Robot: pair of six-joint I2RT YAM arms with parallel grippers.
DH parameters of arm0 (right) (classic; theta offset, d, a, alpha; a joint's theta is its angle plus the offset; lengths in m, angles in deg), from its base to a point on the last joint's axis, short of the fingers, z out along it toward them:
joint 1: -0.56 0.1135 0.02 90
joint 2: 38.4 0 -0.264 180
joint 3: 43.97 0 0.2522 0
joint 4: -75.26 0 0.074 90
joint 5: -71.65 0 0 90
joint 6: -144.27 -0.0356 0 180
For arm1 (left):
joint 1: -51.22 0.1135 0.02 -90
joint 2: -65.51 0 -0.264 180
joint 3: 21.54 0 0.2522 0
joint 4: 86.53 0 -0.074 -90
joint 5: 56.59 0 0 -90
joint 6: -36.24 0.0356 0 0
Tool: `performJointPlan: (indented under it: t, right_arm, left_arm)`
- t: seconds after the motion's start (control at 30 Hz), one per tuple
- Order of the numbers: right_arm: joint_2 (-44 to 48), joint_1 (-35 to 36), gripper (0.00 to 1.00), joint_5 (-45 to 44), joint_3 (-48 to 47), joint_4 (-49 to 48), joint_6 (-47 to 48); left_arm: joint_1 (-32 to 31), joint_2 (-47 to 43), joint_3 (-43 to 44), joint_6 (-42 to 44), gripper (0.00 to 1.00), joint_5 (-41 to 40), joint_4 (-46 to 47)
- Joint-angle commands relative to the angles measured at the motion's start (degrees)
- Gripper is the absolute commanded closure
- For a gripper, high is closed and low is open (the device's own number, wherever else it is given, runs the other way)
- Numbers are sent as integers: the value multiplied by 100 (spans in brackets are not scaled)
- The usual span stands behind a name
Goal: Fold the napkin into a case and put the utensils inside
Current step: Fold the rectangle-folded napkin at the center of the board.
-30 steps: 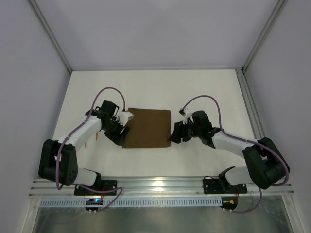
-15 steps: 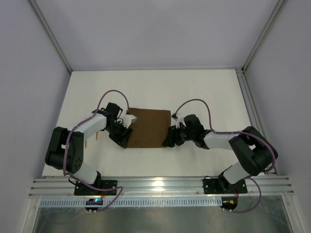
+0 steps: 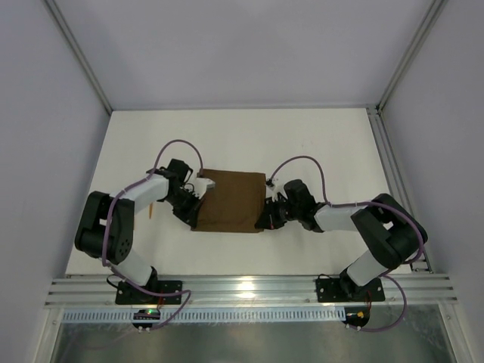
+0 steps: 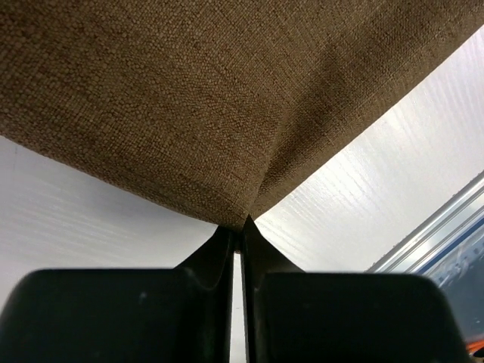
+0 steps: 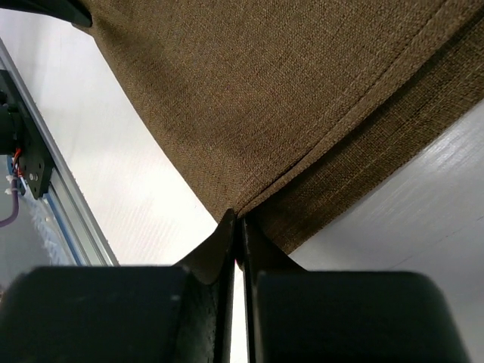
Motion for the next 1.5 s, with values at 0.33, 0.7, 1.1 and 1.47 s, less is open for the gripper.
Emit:
performJointPlan:
  t: [0.33, 0.7, 1.1, 1.47]
  right_arm:
    - [516, -45, 97, -85, -1162, 2013, 437]
    - [164, -53, 95, -269, -485, 1838, 226]
    - [1341, -45, 45, -1982, -1283, 3692, 841]
    - [316, 210, 79, -950, -1620, 1999, 271]
  left_arm:
    - [-1, -452, 841, 110, 100, -419, -966]
    - [-273, 251, 657, 277, 87, -577, -1265]
    - [-230, -257, 1394, 384, 54, -1042, -1776]
    - [-274, 593, 1993, -57, 79, -858, 394]
